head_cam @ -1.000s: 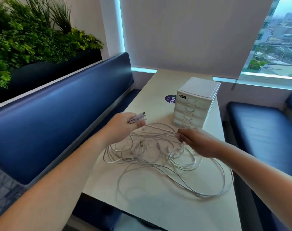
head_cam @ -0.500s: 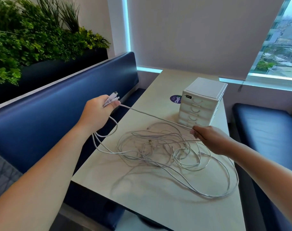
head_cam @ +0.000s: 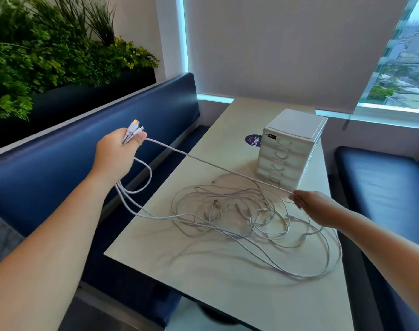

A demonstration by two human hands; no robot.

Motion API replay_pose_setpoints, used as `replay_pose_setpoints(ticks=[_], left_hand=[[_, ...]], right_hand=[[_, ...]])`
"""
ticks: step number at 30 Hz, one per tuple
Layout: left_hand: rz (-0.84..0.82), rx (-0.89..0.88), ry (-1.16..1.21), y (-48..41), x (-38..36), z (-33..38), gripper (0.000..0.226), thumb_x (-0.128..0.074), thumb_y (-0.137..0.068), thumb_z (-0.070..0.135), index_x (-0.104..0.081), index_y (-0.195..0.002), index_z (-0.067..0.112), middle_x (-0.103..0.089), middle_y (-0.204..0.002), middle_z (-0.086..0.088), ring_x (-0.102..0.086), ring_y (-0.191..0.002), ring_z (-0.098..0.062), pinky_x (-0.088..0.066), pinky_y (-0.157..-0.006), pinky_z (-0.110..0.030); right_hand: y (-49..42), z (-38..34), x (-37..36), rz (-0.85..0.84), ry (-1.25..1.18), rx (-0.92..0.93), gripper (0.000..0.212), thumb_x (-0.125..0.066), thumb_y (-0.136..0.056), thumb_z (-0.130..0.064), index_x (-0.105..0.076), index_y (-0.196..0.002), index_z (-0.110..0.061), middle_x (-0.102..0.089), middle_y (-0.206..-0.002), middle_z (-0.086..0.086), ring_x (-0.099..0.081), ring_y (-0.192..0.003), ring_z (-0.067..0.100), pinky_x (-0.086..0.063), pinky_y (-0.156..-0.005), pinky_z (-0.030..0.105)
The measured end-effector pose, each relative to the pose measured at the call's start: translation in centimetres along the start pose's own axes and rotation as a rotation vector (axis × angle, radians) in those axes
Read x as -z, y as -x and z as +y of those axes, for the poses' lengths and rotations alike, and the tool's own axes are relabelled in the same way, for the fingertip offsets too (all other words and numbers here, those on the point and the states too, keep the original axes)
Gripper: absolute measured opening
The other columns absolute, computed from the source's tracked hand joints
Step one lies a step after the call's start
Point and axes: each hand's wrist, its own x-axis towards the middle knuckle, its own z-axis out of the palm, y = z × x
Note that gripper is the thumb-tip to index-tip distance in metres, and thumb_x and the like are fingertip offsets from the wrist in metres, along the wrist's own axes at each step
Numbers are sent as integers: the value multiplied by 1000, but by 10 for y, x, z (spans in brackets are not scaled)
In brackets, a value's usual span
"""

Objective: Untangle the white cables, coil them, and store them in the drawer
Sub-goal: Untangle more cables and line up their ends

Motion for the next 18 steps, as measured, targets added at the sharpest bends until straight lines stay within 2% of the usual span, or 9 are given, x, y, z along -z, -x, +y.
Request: replay_pose_setpoints(ticks=[3,6,8,10,11,13,14,16,18], left_hand=[[-96,25,0,2,2,-5,44,-55,-96,45,-63,-91,2,-49,-67,-3,-41,-62,-19,-32,-58,-31],[-184,42,-21,4,-3,-2,31,-57,-94,48,-72,-90,22,-65,-77,8,-55,-77,-17,-39,-65,-24],[-175,44,-38,7,-8,0,27,-59,-93,49,-72,-95,26,-60,-71,8,-52,-70,-15,-39,-62,-24],[-104,10,-26,11,-14,5,24,-60,-94,44,-73,-103,26,-59,-71,4,-52,-69,-16,-40,-63,-27],[-78,-24,1,15,-18,10,21,-61,-94,41,-73,-102,25,-62,-74,3,-54,-72,-15,-41,-66,-25],[-119,-88,69,27,-30,28,14,-64,-92,38,-72,-89,28,-64,-74,10,-55,-70,-4,-38,-64,-12],[-209,-100,102,34,-38,38,13,-66,-91,40,-73,-87,29,-66,-77,15,-57,-72,3,-37,-64,-8],[-494,-94,163,54,-57,57,23,-65,-87,48,-74,-98,29,-70,-95,18,-59,-89,11,-39,-73,-9],[-750,-81,198,75,-74,75,32,-60,-88,49,-72,-109,28,-70,-112,16,-59,-101,6,-39,-77,-10]], right_hand=[[4,-4,5,94,-16,19,36,-32,-101,-37,-40,-68,-26,-52,-65,-4,-53,-66,25,-40,-63,36],[6,-13,19,127,15,70,35,-33,-100,-41,-46,-72,-23,-51,-61,-6,-52,-61,20,-36,-56,31],[10,-21,28,117,35,107,37,-34,-99,-44,-49,-72,-24,-47,-57,-9,-47,-57,8,-34,-55,23],[14,-31,35,101,51,151,38,-35,-98,-45,-46,-67,-27,-47,-56,-9,-46,-57,6,-35,-58,27],[16,-35,37,95,55,172,38,-34,-98,-46,-44,-66,-27,-47,-58,-8,-46,-58,9,-35,-59,31],[19,-43,39,95,46,212,38,-36,-97,-46,-41,-65,-26,-46,-59,-8,-46,-59,13,-35,-60,32],[19,-48,39,104,22,233,37,-37,-97,-45,-41,-64,-27,-45,-58,-8,-44,-58,11,-34,-58,30],[21,-60,41,135,-47,286,38,-40,-97,-43,-38,-62,-28,-43,-56,-8,-41,-54,6,-33,-55,20],[23,-74,43,172,-108,338,39,-42,-97,-39,-36,-61,-28,-42,-56,-7,-40,-53,6,-33,-56,17]])
